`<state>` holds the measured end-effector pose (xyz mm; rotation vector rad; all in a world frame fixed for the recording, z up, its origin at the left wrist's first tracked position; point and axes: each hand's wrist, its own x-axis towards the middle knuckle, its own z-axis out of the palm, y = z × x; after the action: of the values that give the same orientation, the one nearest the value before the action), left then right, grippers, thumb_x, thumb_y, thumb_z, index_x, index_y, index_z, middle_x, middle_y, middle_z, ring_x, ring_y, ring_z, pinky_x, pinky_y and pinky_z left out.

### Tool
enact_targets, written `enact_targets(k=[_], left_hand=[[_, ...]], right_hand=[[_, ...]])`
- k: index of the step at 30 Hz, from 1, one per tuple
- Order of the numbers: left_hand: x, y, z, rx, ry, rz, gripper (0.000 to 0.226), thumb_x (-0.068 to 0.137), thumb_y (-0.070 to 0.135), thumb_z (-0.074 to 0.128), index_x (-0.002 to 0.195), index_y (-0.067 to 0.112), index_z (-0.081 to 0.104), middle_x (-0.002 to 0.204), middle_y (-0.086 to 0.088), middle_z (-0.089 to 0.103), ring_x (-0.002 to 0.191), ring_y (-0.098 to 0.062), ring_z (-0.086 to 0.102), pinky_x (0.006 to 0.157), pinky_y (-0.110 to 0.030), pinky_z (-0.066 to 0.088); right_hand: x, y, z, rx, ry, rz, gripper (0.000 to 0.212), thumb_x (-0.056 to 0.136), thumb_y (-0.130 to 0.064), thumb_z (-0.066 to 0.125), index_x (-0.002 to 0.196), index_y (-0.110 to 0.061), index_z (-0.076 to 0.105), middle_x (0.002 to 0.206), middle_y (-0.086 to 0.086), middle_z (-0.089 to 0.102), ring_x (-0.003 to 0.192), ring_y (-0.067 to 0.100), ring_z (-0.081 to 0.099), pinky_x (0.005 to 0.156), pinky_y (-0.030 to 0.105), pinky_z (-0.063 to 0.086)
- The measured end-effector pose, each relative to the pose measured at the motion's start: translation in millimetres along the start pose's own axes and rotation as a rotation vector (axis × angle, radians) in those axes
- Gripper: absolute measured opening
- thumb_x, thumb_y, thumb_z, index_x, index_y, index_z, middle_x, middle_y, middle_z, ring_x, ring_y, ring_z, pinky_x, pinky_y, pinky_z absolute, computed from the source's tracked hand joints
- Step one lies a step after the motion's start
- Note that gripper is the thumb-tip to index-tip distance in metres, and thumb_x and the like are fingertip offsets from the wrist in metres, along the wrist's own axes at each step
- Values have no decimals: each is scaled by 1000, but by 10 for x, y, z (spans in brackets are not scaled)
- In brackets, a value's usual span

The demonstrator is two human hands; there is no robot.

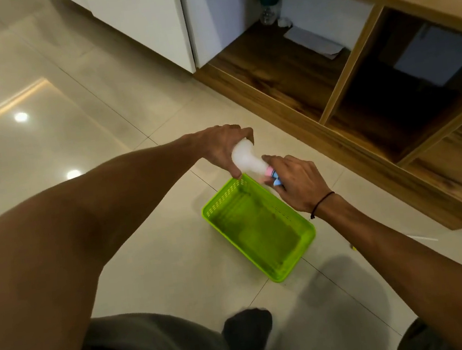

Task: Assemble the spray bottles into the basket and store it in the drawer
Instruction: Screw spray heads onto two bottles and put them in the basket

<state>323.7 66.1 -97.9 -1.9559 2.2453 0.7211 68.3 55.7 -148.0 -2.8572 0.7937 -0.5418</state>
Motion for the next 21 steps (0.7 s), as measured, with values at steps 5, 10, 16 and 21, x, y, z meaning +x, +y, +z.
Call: enact_targets(k=[5, 10, 16, 21], left_hand=[[-9, 51, 35, 7, 318, -23, 105, 60, 63, 92, 145, 24, 44, 138, -5, 50, 118, -32, 54, 88, -48, 56], [-148, -55, -114, -664, 163, -221, 105, 73, 67, 86, 155, 29, 33, 144, -6, 51, 122, -23, 61, 86, -44, 65], [-262, -262, -128, -1102, -134, -448, 100, 80, 95, 48, 124, 8, 71, 107, -19, 78, 85, -24, 80, 75, -35, 66], [-255, -383, -179, -1235, -71, -318, 56, 92, 52, 78, 132, 18, 59, 135, -15, 66, 109, -25, 78, 85, -49, 65]], right_hand=[[235, -45, -34, 1086, 92, 681, 34, 106, -39, 54, 93, -8, 59, 81, 13, 79, 48, 29, 67, 43, 29, 48], [277, -15, -101, 1079, 124, 628, 27, 103, -38, 61, 90, -14, 61, 80, 15, 78, 51, 38, 67, 42, 30, 47], [235, -56, -96, 1061, 105, 528, 20, 102, -38, 61, 98, -18, 62, 83, 13, 78, 55, 39, 69, 42, 32, 51], [232, -11, -67, 1291, 133, 638, 31, 107, -33, 52, 91, -6, 54, 87, 23, 77, 49, 32, 63, 42, 29, 49]])
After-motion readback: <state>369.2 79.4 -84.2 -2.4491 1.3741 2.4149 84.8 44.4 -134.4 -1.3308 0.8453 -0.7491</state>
